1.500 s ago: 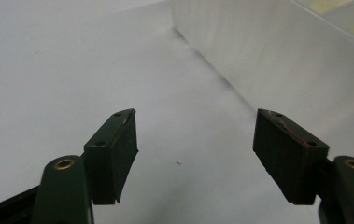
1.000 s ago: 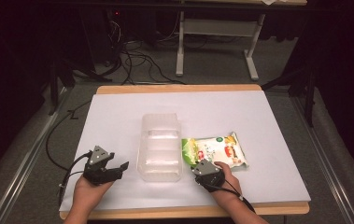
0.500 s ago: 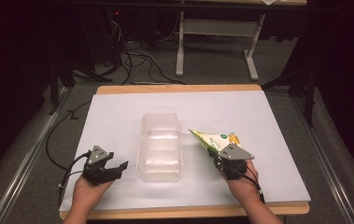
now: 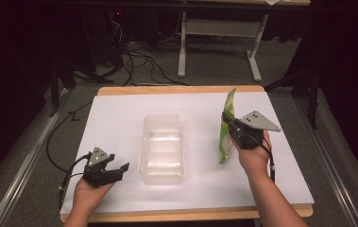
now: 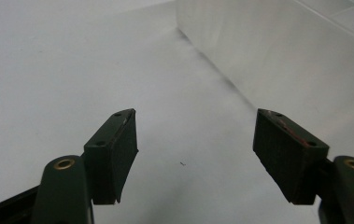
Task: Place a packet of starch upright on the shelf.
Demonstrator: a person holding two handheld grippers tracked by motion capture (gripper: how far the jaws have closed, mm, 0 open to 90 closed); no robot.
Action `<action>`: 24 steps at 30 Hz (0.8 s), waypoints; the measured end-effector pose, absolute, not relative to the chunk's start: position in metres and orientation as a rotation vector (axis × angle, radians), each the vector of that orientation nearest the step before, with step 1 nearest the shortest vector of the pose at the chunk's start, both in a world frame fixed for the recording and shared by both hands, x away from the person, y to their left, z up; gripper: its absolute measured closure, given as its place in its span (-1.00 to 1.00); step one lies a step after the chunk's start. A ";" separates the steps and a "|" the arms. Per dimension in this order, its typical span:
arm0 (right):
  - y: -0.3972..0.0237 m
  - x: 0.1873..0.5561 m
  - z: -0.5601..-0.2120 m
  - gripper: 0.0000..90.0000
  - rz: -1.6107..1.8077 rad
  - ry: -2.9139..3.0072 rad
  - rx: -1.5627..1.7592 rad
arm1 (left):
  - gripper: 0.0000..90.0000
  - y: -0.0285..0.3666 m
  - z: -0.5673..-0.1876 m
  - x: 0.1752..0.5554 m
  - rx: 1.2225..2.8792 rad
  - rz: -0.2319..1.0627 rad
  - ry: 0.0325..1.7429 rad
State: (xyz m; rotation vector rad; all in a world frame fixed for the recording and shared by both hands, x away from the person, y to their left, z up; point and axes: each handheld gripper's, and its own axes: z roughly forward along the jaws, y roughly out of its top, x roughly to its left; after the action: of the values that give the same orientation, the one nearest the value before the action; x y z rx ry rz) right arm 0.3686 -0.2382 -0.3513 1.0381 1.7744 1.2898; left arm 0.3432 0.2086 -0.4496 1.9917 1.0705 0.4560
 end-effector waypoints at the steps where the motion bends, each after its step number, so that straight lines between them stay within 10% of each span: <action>1: -0.242 0.373 -0.342 1.00 1.290 1.749 1.036 | -0.31 0.209 -0.449 0.343 1.989 0.455 1.069; 24: -0.248 0.342 -0.379 0.81 1.418 1.783 1.041 | -0.31 0.207 -0.449 0.342 1.995 0.459 1.069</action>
State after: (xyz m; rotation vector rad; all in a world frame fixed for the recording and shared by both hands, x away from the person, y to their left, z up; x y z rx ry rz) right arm 0.3417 -0.2483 -0.3791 1.0406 1.7831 1.4179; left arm 0.3419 0.2065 -0.4489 1.9947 1.0695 0.4589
